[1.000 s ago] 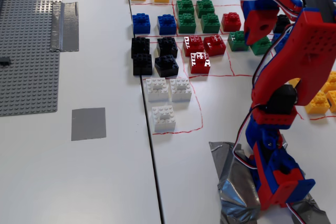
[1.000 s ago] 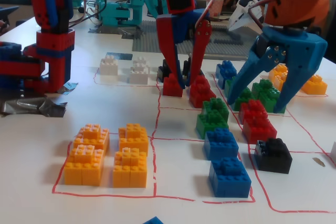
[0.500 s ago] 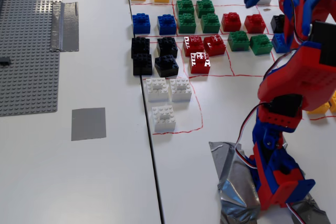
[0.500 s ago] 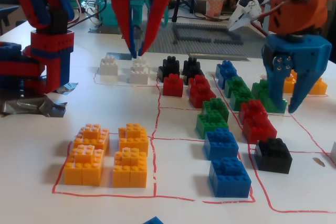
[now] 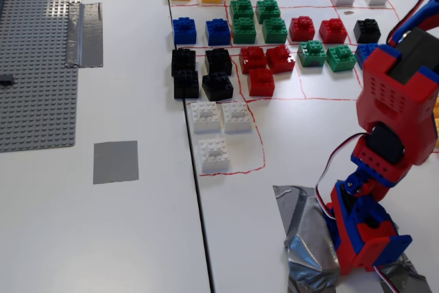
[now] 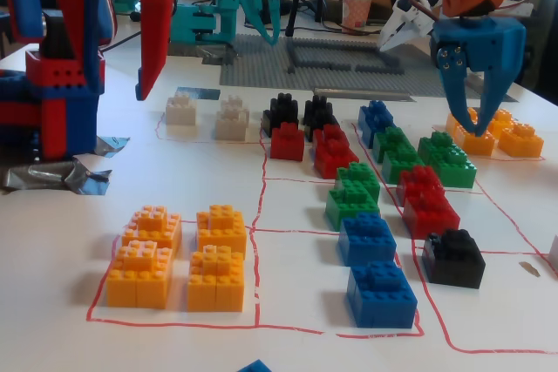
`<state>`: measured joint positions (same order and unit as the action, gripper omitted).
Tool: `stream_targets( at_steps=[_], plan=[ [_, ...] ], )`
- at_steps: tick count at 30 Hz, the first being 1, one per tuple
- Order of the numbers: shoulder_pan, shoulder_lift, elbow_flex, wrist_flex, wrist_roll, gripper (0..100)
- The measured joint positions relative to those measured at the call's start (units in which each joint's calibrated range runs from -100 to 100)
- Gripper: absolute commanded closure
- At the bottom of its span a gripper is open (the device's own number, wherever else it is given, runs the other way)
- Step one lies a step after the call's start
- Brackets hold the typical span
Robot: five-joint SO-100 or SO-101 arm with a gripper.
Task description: Grab the block and put it in the grey marker
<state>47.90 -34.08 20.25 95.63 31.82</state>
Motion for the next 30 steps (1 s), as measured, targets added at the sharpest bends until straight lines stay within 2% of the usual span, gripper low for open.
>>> stream_targets(
  at_steps=[6, 18, 30],
  plan=[
    [3.07, 1.92, 0.09, -2.02, 2.78, 73],
    [4.68, 9.09, 1.91, -13.11, 5.62, 73],
    [7.54, 15.69, 5.18, -21.04, 5.62, 72]
  ],
)
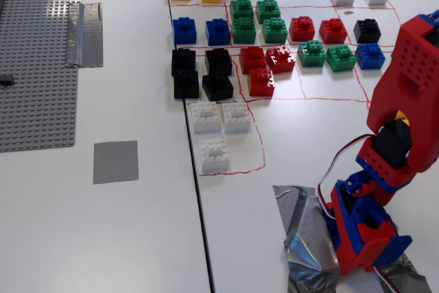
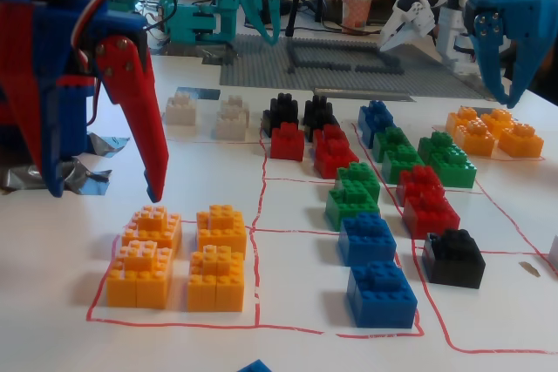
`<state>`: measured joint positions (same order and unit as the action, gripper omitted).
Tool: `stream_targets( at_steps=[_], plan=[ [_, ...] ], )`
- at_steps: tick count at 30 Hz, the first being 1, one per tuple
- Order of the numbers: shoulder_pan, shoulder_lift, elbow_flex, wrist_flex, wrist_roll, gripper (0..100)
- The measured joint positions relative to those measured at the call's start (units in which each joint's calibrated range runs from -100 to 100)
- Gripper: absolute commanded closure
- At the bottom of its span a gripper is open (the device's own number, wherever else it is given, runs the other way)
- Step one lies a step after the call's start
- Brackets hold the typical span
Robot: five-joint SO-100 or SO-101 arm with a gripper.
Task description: Grab the block and put it in the grey marker
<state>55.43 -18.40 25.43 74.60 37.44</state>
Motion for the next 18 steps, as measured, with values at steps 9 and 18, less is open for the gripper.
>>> stream_targets(
  at_steps=[9, 18],
  plan=[
    [-1.39, 4.84, 0.00, -2.02, -2.88, 73],
    [-3.66, 8.09, 0.18, -4.53, -4.10, 73]
  ],
)
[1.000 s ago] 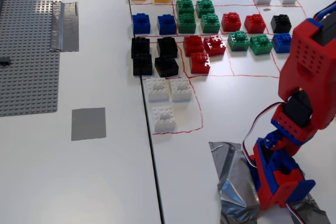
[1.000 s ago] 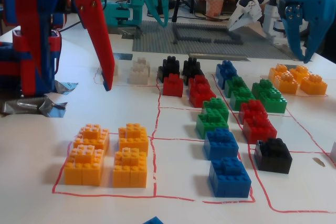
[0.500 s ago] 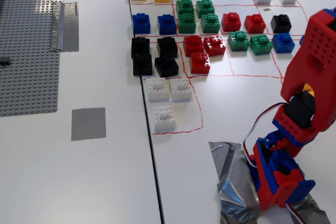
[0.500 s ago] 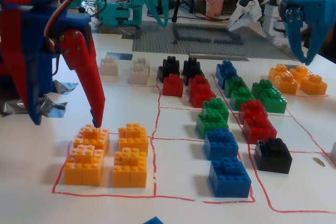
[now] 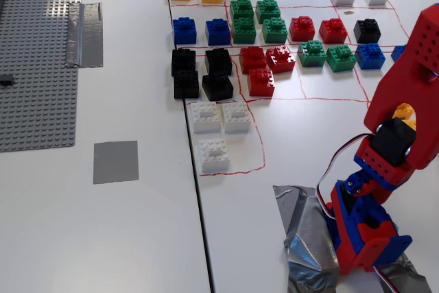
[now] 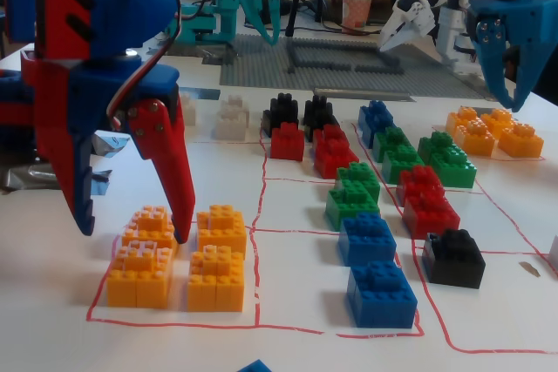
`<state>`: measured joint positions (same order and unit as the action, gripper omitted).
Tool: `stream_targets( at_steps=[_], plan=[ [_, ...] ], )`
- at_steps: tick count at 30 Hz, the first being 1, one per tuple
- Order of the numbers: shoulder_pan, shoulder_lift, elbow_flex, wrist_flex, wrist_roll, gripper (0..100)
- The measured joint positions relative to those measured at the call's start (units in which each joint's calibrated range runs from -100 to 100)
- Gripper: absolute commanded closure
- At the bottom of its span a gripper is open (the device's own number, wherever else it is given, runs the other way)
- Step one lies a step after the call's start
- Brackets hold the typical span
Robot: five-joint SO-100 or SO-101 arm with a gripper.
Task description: Grab the block and put it in the grey marker
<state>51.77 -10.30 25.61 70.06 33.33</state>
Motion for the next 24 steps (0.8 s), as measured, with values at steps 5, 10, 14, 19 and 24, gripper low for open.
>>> stream_targets(
  at_steps=[5, 10, 14, 19, 24],
  plan=[
    [0.00, 0.00, 1.54, -0.73, 0.00, 73],
    [0.00, 0.33, 1.54, -0.97, 0.00, 73],
    [0.00, 1.08, 2.27, -1.46, 0.00, 73],
    [0.00, 2.25, 2.27, -2.91, 0.00, 73],
    [0.00, 3.09, 2.27, -3.24, -0.59, 73]
  ],
)
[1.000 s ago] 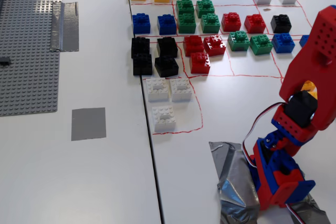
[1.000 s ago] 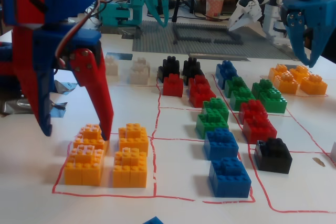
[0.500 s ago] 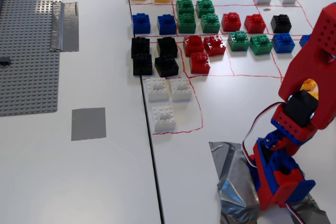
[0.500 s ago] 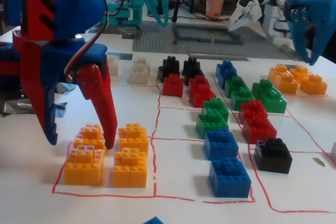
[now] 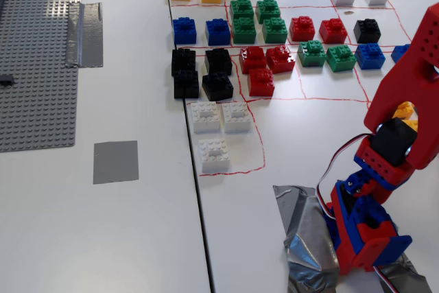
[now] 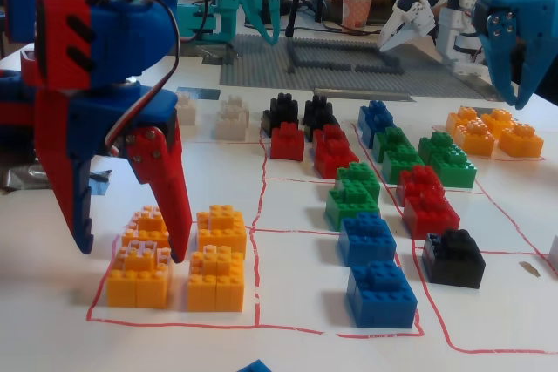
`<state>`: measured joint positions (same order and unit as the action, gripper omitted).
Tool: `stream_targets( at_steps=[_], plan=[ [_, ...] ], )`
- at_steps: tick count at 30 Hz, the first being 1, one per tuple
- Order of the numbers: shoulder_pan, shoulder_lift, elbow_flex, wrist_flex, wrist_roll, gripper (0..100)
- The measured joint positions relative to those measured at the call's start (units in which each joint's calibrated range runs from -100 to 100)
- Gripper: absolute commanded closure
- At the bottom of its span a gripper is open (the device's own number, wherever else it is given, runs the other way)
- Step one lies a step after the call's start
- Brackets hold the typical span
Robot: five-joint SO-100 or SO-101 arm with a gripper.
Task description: Grab the block and put it in the grey marker
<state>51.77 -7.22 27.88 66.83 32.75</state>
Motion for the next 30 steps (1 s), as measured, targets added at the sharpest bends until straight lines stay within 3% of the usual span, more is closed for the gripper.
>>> stream_targets(
  at_steps=[20, 26, 30],
  plan=[
    [-1.54, 3.00, 1.18, -3.40, -0.73, 80],
    [-1.54, 3.00, 1.18, -3.40, -0.73, 99],
    [-1.54, 3.00, 1.18, -3.40, -0.73, 100]
  ],
)
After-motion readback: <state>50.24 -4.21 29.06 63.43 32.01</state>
